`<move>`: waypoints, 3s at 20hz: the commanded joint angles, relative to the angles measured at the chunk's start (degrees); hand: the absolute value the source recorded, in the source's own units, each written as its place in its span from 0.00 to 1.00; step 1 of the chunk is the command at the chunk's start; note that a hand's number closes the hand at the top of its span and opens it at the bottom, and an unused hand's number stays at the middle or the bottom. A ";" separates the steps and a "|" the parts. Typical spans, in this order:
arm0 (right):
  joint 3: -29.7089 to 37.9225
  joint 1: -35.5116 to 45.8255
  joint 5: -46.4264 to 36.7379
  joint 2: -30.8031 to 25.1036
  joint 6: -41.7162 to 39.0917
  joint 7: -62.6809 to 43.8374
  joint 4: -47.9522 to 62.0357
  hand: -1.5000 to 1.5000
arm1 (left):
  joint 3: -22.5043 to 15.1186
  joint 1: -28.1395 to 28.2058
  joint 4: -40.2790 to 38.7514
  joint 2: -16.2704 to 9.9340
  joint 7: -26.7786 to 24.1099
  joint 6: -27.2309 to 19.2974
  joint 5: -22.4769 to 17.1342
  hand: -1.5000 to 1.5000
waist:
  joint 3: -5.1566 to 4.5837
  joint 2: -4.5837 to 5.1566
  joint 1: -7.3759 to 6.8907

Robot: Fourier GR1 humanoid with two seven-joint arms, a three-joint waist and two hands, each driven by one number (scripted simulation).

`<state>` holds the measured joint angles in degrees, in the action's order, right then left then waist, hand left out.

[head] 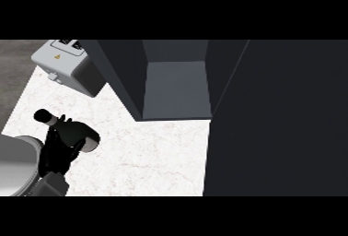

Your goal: Pick up the wine, place it into the cabinet and close the cabinet

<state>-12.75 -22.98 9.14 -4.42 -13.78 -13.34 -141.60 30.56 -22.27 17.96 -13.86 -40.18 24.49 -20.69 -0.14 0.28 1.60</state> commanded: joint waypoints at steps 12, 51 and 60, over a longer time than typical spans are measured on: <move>-0.66 -0.09 3.76 -0.09 1.28 -4.84 -6.35 0.00 | -6.03 -1.54 1.82 2.02 -13.04 -3.90 7.05 1.00 | 0.02 -0.03 -0.40; 1.01 -6.76 4.02 0.10 -1.36 -1.71 -7.15 0.00 | -43.44 -3.88 44.60 13.78 32.87 -44.38 27.37 1.00 | 0.17 -0.52 -0.26; 3.89 -4.73 5.94 -0.57 -3.18 0.44 -4.28 0.00 | -46.20 -8.55 41.87 13.69 34.59 -47.82 21.40 1.00 | 0.15 -0.21 0.78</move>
<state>-10.92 -26.06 8.48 -3.86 -16.31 -10.89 -141.03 -12.80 -21.49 60.18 -3.09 -7.53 -22.79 1.97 0.30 -0.27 0.86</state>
